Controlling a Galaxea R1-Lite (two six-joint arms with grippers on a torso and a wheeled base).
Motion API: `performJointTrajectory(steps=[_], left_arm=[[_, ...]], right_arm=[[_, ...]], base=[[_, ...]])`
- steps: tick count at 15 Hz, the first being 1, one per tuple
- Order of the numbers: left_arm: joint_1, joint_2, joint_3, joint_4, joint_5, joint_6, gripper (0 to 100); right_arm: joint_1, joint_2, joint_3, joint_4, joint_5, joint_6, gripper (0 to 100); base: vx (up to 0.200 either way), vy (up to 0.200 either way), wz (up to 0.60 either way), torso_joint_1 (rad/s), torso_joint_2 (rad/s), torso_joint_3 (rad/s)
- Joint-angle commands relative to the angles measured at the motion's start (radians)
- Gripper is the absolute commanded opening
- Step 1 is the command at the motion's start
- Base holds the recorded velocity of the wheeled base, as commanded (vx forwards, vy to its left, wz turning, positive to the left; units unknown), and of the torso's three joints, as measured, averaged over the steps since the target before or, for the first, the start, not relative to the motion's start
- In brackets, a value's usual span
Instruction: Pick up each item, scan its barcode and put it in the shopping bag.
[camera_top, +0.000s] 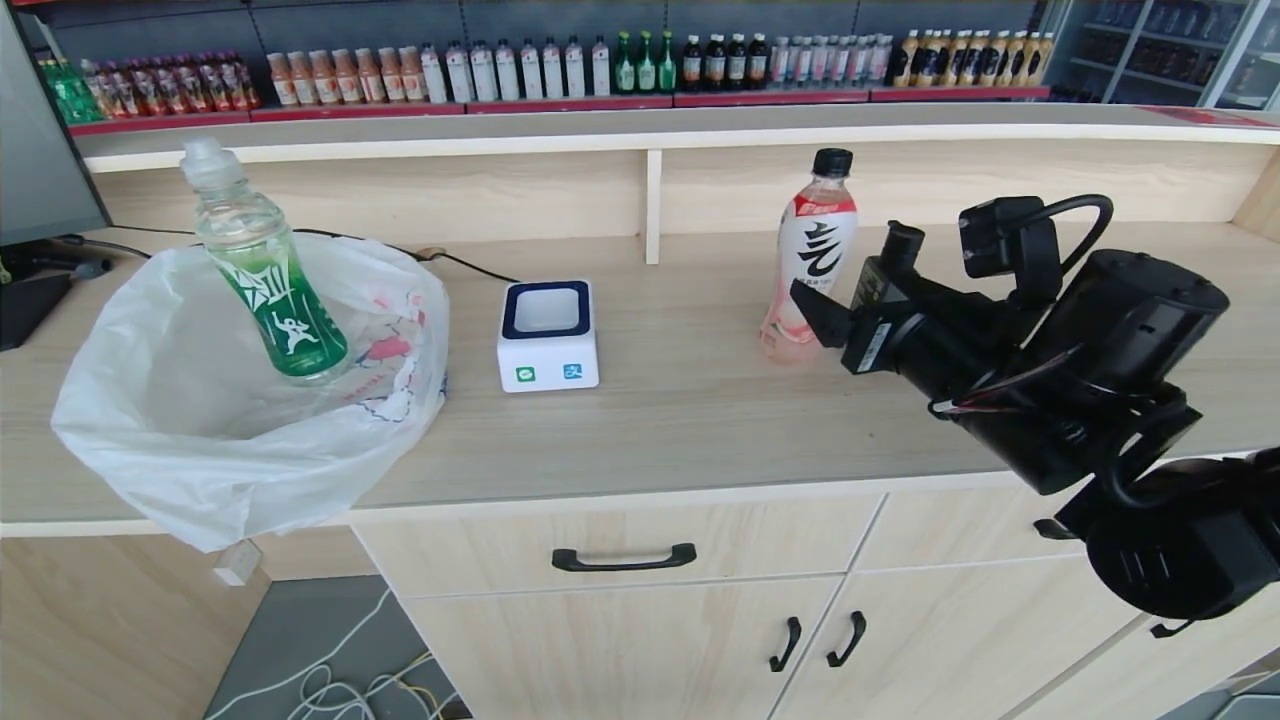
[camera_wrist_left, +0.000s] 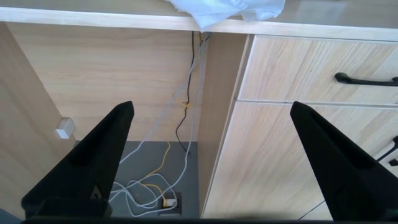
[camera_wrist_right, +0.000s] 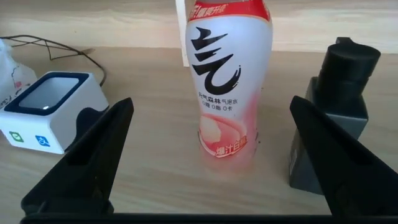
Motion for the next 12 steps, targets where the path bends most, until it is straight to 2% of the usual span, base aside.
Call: performJointTrajectory(steps=[1, 8, 12], left_arm=[[0.000, 0.000, 0.000, 0.000, 0.000, 0.000, 100], [0.000, 0.000, 0.000, 0.000, 0.000, 0.000, 100], [0.000, 0.000, 0.000, 0.000, 0.000, 0.000, 100]], right_arm=[[-0.007, 0.044, -0.018, -0.001, -0.005, -0.001, 100], [-0.010, 0.156, -0.130, -0.002, -0.006, -0.001, 100], [-0.025, 0.196, -0.140, -0.007, -0.003, 0.002, 100]], base=[[0.000, 0.000, 0.00, 0.000, 0.00, 0.000], [0.000, 0.000, 0.00, 0.000, 0.00, 0.000], [0.000, 0.000, 0.00, 0.000, 0.00, 0.000]])
